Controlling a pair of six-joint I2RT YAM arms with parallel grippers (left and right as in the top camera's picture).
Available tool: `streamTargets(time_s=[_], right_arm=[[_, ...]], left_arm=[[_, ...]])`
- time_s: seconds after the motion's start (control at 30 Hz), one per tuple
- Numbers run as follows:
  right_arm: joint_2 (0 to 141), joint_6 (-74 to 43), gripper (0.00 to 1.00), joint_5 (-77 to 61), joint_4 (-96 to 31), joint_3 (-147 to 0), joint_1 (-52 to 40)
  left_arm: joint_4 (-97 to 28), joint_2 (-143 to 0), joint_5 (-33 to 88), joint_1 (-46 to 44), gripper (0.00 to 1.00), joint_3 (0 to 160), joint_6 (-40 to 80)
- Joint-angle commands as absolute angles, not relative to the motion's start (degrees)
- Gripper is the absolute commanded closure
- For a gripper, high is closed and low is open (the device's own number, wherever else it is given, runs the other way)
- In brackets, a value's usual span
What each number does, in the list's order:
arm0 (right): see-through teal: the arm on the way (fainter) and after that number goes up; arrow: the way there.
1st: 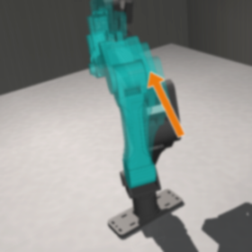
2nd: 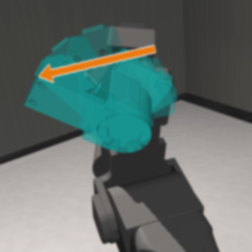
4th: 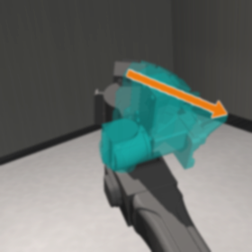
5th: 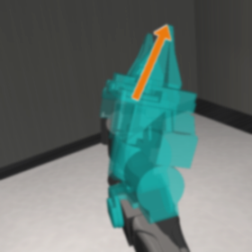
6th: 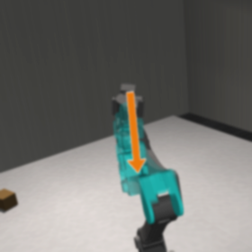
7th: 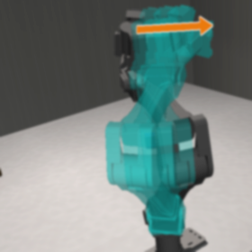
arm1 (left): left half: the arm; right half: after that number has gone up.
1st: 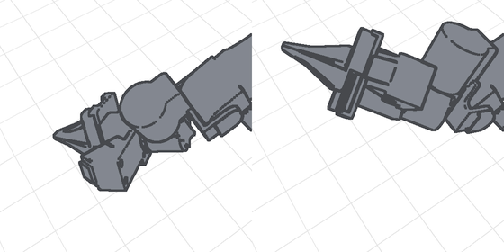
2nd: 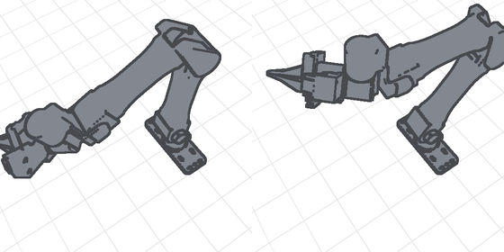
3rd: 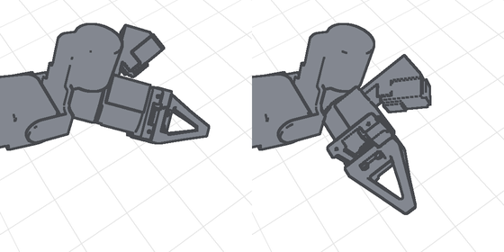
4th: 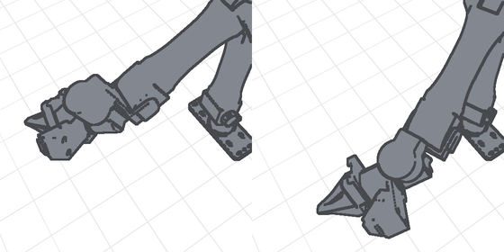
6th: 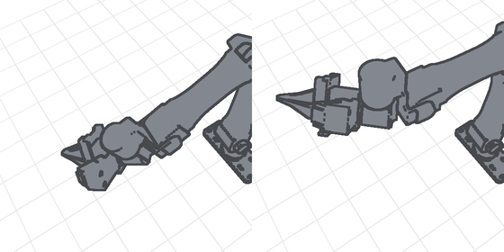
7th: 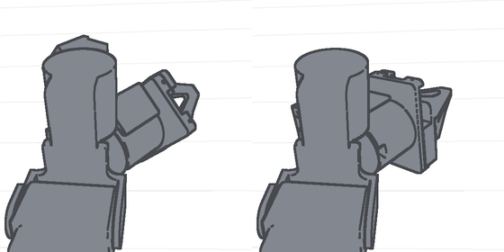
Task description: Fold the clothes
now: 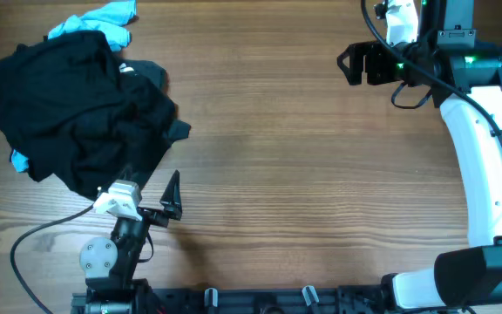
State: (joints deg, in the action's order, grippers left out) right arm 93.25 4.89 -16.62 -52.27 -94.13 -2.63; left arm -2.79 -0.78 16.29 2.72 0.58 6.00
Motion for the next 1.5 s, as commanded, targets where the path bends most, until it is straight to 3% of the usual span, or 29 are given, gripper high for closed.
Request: streamTargets(time_s=[0.0,0.47,0.77,1.07,1.27,1.47], right_arm=[[92.4,6.0,0.00,-16.3,-52.1,-94.1,-2.6],[91.7,6.0,0.00,-16.3,-52.1,-94.1,-2.6],[74.6,6.0,0.00,-13.3,-47.9,-91.1,-2.6],[42.5,-0.5,0.00,-13.5,-3.2,-50.9,-2.6],[22.6,-0.5,0.00,-13.5,0.4,-27.8,-2.6],[9.3,-0.8,0.00,-13.3,0.9,-13.7,-2.5]], left_arm=[[-2.9,-0.2,15.6,3.1,0.00,0.3,4.9],[-2.9,-0.2,15.6,3.1,0.00,0.3,4.9],[-2.9,-0.2,15.6,3.1,0.00,0.3,4.9],[-2.9,-0.2,15.6,3.1,0.00,0.3,4.9],[-2.9,-0.2,15.6,3.1,0.00,0.3,4.9],[-2.9,-0.2,15.6,3.1,0.00,0.3,4.9]])
